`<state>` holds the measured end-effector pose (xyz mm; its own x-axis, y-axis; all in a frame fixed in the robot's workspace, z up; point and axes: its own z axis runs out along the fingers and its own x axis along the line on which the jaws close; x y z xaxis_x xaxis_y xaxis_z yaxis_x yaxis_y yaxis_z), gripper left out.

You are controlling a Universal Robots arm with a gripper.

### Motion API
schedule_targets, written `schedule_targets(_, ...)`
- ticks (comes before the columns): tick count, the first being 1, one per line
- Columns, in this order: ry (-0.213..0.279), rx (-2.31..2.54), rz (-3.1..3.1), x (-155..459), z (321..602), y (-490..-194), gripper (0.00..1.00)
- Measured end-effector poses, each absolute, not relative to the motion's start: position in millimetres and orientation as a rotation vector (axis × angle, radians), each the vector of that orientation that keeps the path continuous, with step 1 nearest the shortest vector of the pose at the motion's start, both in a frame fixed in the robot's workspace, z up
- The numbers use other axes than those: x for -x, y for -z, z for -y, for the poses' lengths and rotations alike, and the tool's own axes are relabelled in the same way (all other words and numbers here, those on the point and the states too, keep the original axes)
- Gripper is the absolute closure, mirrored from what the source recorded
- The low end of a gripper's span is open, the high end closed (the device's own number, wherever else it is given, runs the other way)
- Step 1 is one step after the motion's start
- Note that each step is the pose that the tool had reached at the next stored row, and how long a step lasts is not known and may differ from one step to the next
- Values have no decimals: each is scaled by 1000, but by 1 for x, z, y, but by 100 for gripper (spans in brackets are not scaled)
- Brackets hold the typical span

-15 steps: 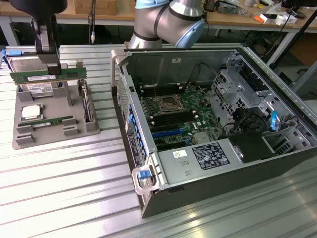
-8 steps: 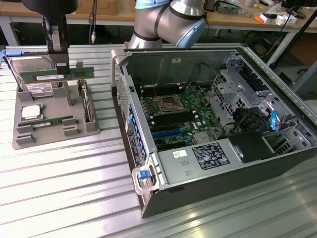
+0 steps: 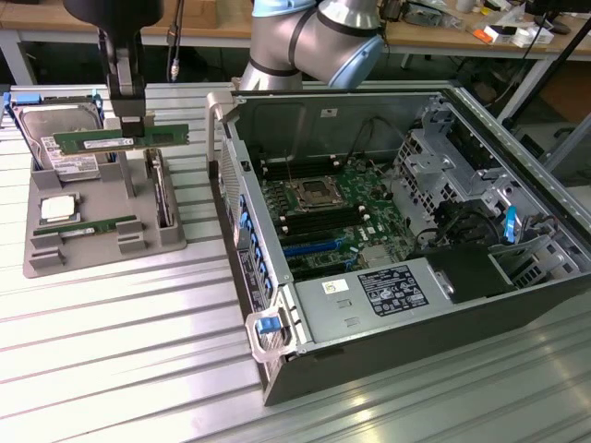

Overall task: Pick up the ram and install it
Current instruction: 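Pick up the ram and move it above insertion slot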

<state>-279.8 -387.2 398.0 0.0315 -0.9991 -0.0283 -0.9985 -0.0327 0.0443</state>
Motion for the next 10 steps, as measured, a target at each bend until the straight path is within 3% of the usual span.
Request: schedule_targets(10, 80, -2247, 2177, 263, 387, -398, 88)
